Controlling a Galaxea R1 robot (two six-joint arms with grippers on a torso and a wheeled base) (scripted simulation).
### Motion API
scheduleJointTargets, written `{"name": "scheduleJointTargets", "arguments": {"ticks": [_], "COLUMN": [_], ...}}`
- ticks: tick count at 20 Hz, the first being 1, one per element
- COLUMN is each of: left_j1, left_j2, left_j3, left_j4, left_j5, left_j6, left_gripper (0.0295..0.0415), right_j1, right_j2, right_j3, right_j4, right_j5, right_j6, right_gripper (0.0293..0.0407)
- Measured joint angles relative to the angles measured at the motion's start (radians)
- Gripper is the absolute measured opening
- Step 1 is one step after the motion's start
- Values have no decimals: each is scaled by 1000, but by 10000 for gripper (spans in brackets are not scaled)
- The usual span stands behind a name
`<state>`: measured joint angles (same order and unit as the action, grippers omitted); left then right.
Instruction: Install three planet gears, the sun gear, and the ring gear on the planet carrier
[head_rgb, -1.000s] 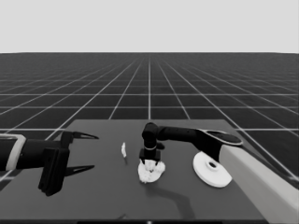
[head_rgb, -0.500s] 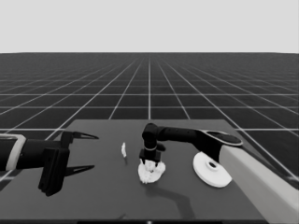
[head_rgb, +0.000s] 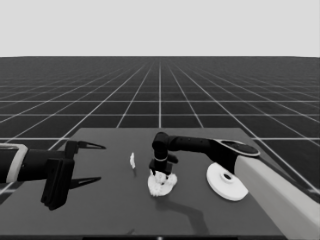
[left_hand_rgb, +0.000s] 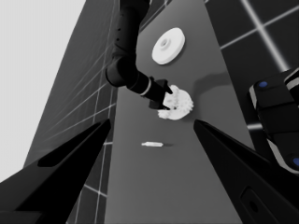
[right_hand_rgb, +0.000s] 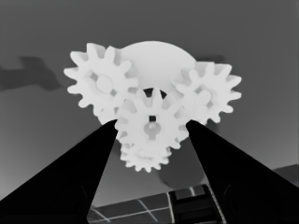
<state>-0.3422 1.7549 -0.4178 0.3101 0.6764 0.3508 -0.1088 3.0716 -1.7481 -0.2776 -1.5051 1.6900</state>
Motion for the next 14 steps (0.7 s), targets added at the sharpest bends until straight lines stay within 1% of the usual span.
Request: {"name": "scheduleJointTargets", "arguments": {"ticks": [14], "left_j1": [0], "left_j2": [0], "left_j3": [0], "left_j4": [0], "left_j5": [0], "left_j6": [0], "left_gripper": [385], "right_j1": [0], "right_j2": [0], "right_j3": [0], "right_j4": [0], "right_j5": [0], "right_j6": [147], "right_gripper": [310]}}
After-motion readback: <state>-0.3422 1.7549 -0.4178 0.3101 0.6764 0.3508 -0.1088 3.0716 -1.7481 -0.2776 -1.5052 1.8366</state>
